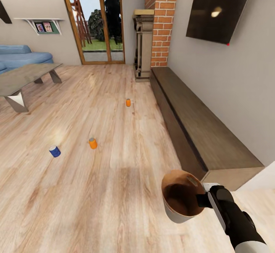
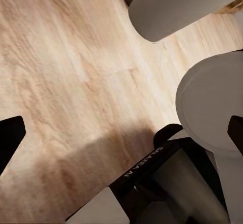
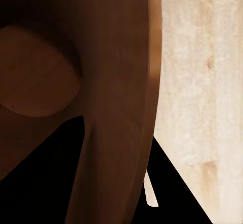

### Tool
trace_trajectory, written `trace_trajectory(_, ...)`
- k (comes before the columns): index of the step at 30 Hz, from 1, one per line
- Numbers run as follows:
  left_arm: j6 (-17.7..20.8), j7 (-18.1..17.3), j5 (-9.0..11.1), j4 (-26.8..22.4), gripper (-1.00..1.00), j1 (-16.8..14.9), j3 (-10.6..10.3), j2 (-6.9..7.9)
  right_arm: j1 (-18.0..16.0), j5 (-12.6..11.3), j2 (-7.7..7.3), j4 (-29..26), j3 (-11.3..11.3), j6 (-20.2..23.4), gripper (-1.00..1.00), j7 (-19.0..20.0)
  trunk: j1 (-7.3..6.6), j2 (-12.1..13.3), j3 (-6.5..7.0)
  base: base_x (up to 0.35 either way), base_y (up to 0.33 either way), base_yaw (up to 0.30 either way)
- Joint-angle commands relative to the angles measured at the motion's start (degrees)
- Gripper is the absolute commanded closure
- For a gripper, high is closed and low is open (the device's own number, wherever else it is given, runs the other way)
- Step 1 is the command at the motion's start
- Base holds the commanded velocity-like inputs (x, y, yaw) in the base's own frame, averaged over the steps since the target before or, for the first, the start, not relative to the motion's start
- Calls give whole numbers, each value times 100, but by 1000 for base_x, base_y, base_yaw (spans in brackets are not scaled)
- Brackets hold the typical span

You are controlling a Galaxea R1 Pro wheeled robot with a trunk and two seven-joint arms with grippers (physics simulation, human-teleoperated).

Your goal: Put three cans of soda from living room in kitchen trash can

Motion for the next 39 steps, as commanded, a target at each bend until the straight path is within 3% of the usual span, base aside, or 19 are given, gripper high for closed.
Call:
trace_trajectory(1, 0, 0, 0, 0, -100, 0, 0, 0, -2, -58, 0, -1, 1, -1, 100, 5, 0, 0, 1, 344, 3, 0)
trace_trajectory(17, 0, 0, -6, 7, -100, -1, 1, 0, -2, -58, 0, -1, -3, -1, 100, 5, 0, 0, 1, 344, 15, 0)
trace_trajectory(39, 8, -1, -8, 17, -100, -3, 1, 0, -2, -58, 0, -1, -6, -1, 100, 5, 0, 0, 1, 297, 182, 0)
